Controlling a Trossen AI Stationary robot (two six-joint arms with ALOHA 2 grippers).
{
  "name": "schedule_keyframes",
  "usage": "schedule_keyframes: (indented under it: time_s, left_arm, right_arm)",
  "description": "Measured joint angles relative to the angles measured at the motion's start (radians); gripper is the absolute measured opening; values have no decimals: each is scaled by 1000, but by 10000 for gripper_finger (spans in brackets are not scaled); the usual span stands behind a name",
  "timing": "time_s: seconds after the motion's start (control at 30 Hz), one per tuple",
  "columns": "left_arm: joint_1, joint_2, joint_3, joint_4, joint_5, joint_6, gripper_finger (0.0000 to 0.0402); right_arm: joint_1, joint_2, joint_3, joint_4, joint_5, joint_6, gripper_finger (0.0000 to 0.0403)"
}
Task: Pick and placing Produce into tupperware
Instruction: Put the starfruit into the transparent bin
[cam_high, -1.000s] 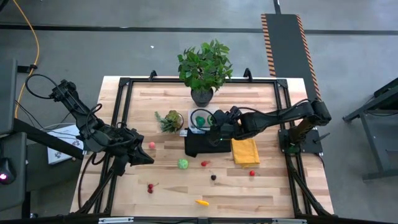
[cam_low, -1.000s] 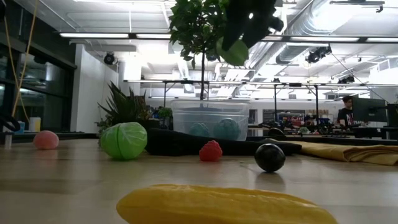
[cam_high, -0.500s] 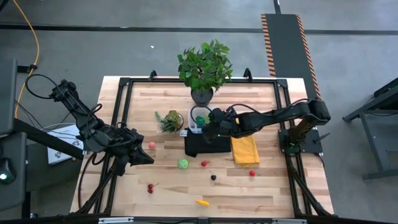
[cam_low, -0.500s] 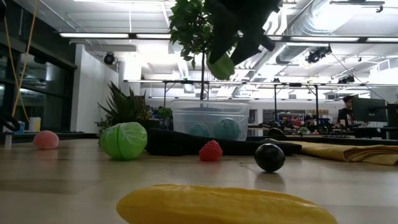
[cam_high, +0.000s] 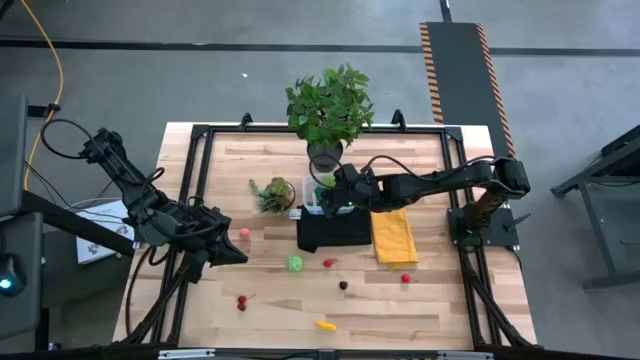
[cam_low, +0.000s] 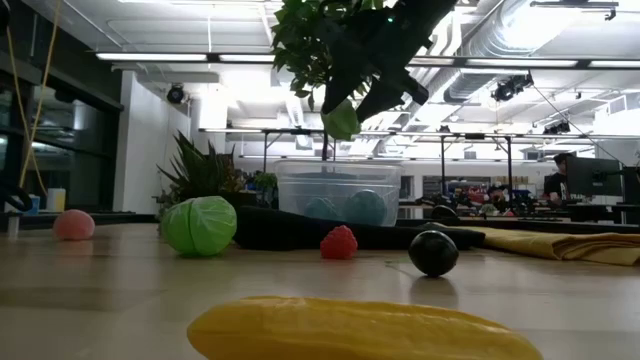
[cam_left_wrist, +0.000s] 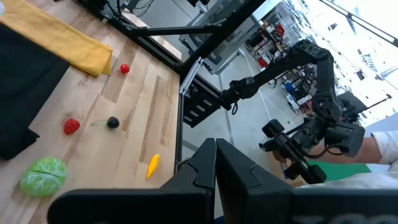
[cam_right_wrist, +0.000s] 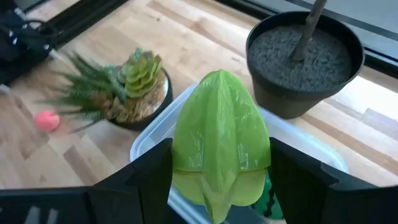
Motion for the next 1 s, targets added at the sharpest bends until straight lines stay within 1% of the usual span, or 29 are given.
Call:
schedule_keyframes:
  time_s: [0.07, 0.17, 0.43, 0.6, 0.8, 0.93, 1.0]
  left_arm:
    - [0, 0, 0, 0, 0, 0, 1]
    - [0, 0, 0, -1, 0, 0, 1]
    - [0, 0, 0, -14, 0, 0, 1]
    - [0, 0, 0, -19, 0, 0, 1]
    - [0, 0, 0, -22, 0, 0, 1]
    - [0, 0, 0, -22, 0, 0, 1]
    - [0, 0, 0, -22, 0, 0, 1]
  right_arm:
    - [-15, 0, 0, 5, -5, -2, 218]
    - [-38, 9, 0, 35, -44, -3, 218]
    - [-60, 78, 0, 117, -123, -9, 218]
    - [-61, 113, 0, 152, -134, 3, 218]
    - [-69, 116, 0, 151, -138, 7, 218]
    - [-82, 116, 0, 151, -175, 17, 218]
    - [-86, 121, 0, 151, -178, 16, 218]
